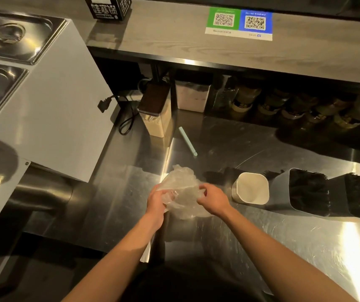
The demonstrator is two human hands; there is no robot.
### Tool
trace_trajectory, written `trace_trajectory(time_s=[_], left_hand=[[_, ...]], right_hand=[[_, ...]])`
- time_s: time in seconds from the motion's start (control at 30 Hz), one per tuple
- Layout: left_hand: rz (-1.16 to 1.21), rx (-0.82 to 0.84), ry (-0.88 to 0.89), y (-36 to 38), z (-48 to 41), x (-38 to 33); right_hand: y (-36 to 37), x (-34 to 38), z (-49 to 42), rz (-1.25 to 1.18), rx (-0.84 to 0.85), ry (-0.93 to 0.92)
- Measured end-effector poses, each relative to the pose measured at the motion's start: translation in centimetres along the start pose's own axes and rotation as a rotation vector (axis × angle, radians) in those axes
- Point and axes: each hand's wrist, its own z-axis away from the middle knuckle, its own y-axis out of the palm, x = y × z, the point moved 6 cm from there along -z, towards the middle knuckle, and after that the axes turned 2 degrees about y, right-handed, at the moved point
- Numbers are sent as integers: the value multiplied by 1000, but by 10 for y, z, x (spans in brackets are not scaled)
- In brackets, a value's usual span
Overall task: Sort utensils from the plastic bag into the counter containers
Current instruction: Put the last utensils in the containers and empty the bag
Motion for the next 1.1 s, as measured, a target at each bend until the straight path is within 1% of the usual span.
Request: trace_trajectory(time_s=[0.1, 0.13, 0.2, 0.23, 0.3, 0.37, 0.43, 0.47, 0.5, 0.6, 0.7, 0.73, 0.8, 0.93, 0.97, 1.1], left_hand=[[-18, 20, 10, 0, -2, -5], [-17, 0, 4, 0, -1, -6], [-22, -17, -23, 1, 0, -6], [-21, -7, -44, 3, 0, -4], [19, 46, -69, 7, -2, -3], [51, 96, -66, 12, -4, -2], [31, 71, -55, 12, -1, -6], [26, 48, -55, 11, -1, -6], [29, 30, -61, 9, -2, -5], [16, 7, -75, 4, -6, 2], [25, 68, -70, 8, -4, -1], [30, 63, -72, 8, -3, -1], [30, 39, -100, 6, -4, 2], [122, 78, -195, 7, -2, 10], [158, 99, -208, 10, 1, 9], [309, 129, -233, 15, 4, 13]], right_hand=[[-8, 0, 4, -271, -9, -55], [-12, 0, 5, -314, -25, -59], [-18, -2, 7, -310, -64, -48], [-18, -2, 9, -335, -44, -20], [-12, 0, 13, -481, 66, 59], [-6, 5, 15, -752, 160, 113], [-2, 8, 19, -1040, 242, 181], [-2, 10, 20, -1121, 265, 199], [-2, 9, 18, -1132, 262, 207], [-4, 10, 19, -1057, 222, 165], [-6, 5, 17, -1123, 171, 141], [-7, 4, 17, -1139, 154, 143], [-8, 2, 16, -1108, 130, 151], [-9, -5, 20, -1066, 68, 185], [-8, -8, 20, -1037, 87, 189], [9, -20, 22, -872, 264, 244]])
